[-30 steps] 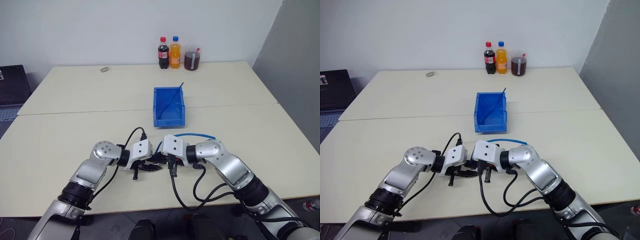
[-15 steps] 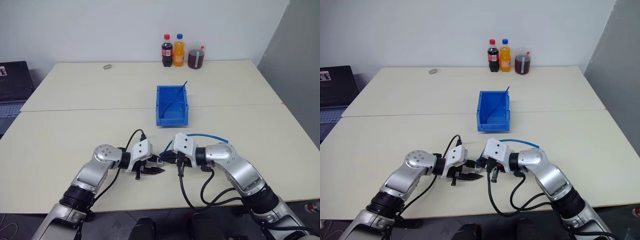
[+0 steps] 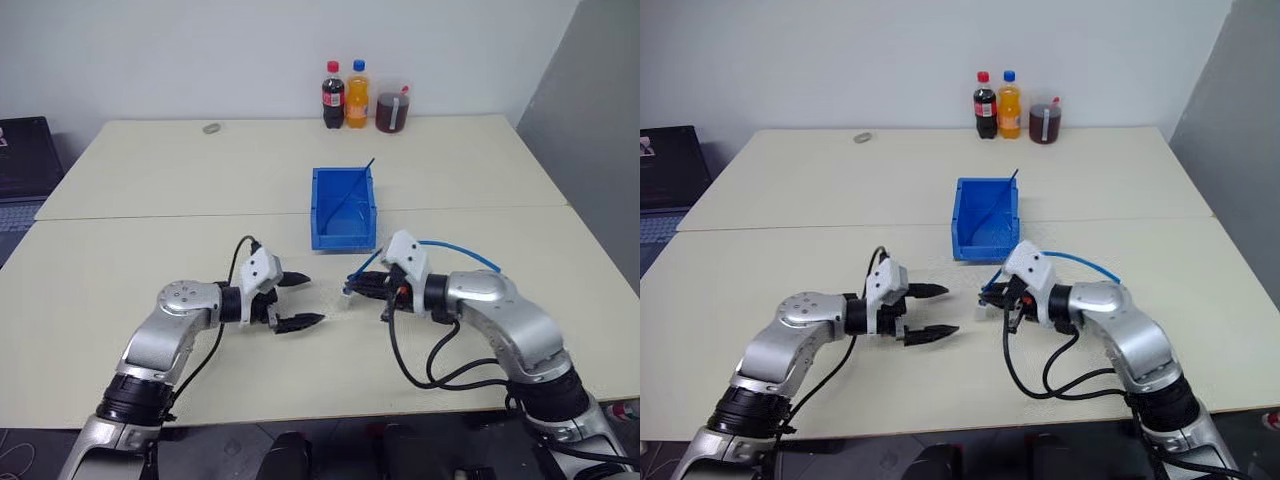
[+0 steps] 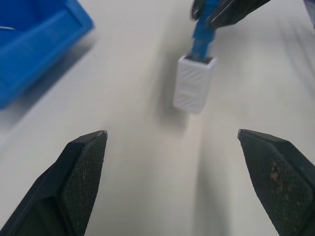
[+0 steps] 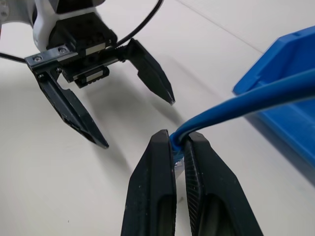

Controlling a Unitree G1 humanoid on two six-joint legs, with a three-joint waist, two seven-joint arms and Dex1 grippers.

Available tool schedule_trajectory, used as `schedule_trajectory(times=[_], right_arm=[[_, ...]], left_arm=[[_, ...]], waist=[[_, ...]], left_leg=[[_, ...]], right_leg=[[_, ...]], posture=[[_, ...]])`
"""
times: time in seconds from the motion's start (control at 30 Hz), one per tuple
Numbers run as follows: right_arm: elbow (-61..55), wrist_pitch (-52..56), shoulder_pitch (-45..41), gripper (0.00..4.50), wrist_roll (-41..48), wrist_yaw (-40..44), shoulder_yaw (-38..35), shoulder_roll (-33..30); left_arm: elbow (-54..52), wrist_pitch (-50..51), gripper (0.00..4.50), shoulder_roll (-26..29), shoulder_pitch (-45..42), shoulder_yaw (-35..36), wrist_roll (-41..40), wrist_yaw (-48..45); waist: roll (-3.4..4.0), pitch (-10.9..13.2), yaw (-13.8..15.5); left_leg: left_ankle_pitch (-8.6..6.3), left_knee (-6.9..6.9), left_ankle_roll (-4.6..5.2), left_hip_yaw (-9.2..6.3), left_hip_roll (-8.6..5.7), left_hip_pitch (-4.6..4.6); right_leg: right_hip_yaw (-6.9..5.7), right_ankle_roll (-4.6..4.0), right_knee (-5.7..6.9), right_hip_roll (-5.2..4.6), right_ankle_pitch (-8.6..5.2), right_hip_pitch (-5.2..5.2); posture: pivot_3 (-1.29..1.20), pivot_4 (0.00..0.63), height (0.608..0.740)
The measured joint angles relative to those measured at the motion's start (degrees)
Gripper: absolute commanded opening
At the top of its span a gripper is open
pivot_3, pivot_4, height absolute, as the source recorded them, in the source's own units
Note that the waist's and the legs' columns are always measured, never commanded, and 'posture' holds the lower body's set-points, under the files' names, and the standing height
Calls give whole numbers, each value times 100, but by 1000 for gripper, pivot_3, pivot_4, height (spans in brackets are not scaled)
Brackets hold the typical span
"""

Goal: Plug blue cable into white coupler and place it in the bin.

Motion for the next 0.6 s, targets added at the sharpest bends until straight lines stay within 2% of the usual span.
schedule_trajectory(times=[0.13, 0.23, 0.47, 0.53, 0.6], right_arm=[[-28, 465, -383, 0, 520, -299, -584, 277], [532, 563, -1222, 0, 752, -615, -966, 679], [3189, -290, -2641, 0, 384, -719, -794, 1003], [3991, -596, -2963, 554, 198, -682, -704, 1084], [4933, -941, -3332, 817, -5, -542, -570, 1129]], left_arm=[[-276, 286, 4454, 0, -8, 270, -228, 292], [-307, 501, 4454, -44, -287, 405, -324, 562], [-190, 549, 4454, -211, -857, 408, -337, 945], [-106, 534, 4500, -258, -932, 399, -323, 996], [-37, 520, 4500, -285, -953, 379, -298, 1043]], waist=[[0, 23, -15], [-4, 46, -24], [-8, 51, -33], [-8, 51, -49], [-6, 53, -55]], left_leg=[[0, 2, 0, 3, 1, 1], [1, 3, 0, 2, 2, 2], [1, 3, -1, 16, -6, -17], [1, 5, -1, 18, -4, -39], [1, 5, -1, 18, -4, -51]], right_leg=[[2, -1, 5, 1, 0, -2], [0, -3, 8, 4, 3, -4], [9, -9, 6, -4, 6, -24], [8, -12, 9, -4, 9, -45], [7, -16, 8, -4, 11, -54]], posture=[[0, 150, 740], [0, 150, 740], [0, 150, 740], [0, 150, 740], [0, 150, 740]])
